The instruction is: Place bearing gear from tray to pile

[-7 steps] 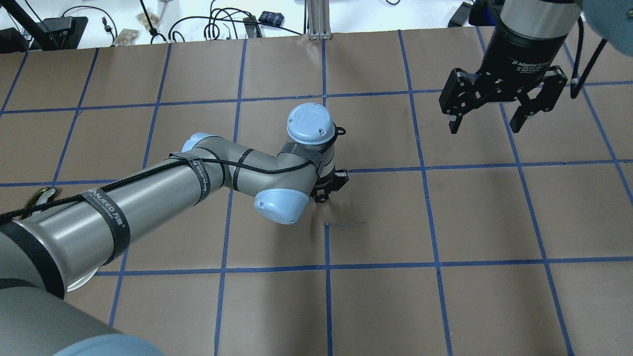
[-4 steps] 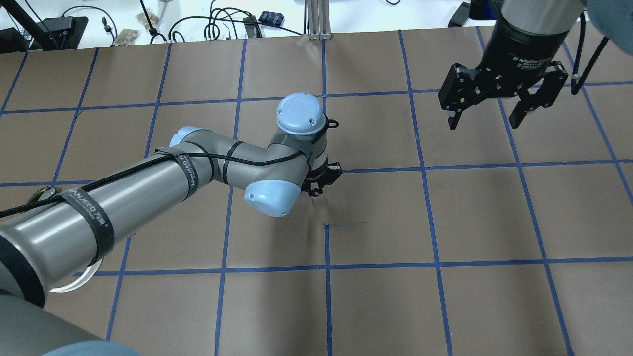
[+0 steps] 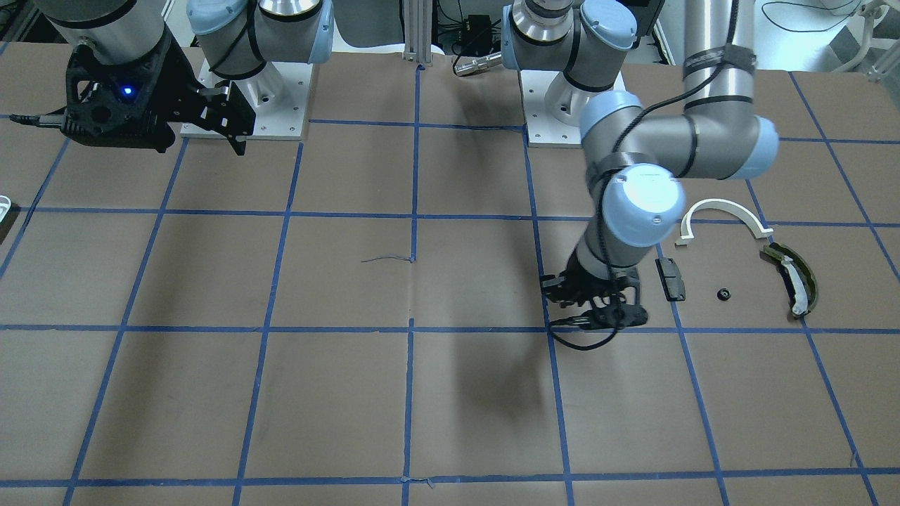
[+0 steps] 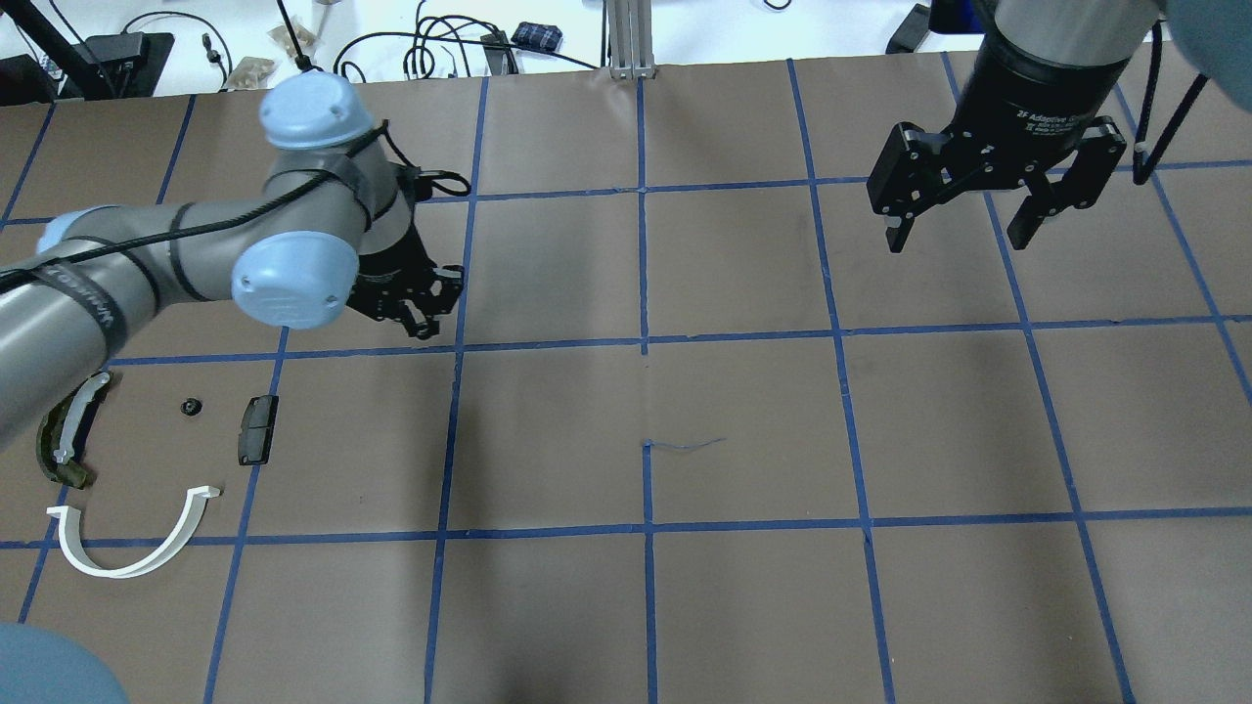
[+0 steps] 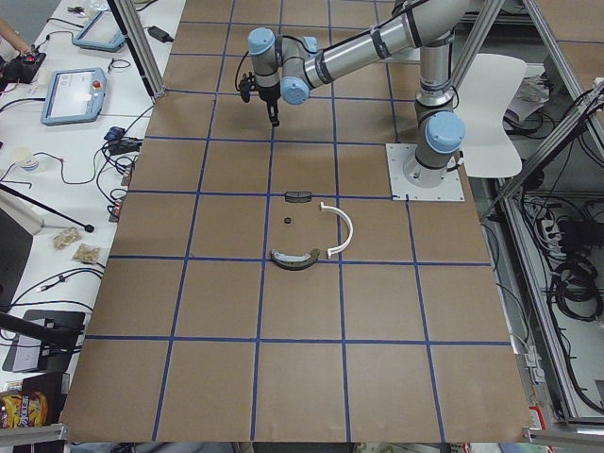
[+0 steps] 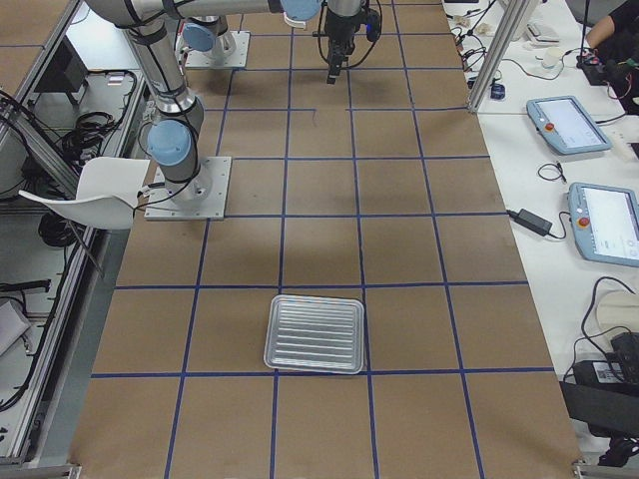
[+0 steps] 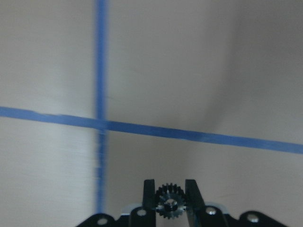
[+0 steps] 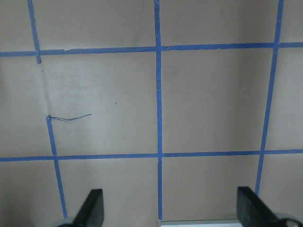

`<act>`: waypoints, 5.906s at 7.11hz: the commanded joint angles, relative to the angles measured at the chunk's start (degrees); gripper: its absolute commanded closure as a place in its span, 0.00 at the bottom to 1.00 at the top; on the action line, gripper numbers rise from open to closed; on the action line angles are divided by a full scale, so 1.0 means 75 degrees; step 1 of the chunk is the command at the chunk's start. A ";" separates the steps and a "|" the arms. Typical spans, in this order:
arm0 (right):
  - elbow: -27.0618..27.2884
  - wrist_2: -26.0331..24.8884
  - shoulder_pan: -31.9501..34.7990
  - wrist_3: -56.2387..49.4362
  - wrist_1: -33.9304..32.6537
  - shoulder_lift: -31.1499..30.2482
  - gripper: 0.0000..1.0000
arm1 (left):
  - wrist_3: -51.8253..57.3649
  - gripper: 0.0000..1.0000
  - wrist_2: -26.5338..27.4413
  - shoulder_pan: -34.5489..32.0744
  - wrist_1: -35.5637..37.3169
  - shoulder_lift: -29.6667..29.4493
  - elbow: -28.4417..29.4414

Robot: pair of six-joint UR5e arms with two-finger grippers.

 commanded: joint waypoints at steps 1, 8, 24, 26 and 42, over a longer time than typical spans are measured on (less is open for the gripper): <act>0.0000 -0.0008 0.0000 -0.0009 0.0008 -0.0002 0.00 | 0.2939 0.88 0.0275 0.1897 0.0031 0.0312 -0.0315; 0.0000 -0.0032 0.0000 -0.0009 -0.0004 0.0010 0.00 | 0.5037 0.87 -0.0508 0.3851 0.1064 -0.0543 -0.0666; 0.0012 -0.0020 -0.0011 0.0050 0.0008 0.0010 0.00 | 0.3964 0.00 -0.0099 0.3025 0.0601 0.0064 -0.0250; 0.0001 -0.0008 -0.0011 0.0073 0.0008 0.0010 0.00 | 0.2024 0.00 -0.0123 0.1362 -0.1200 0.0603 0.0814; 0.0000 -0.0055 -0.0035 0.0038 -0.0004 0.0010 0.00 | 0.0079 0.00 -0.0381 -0.0403 -0.3916 0.2094 0.2777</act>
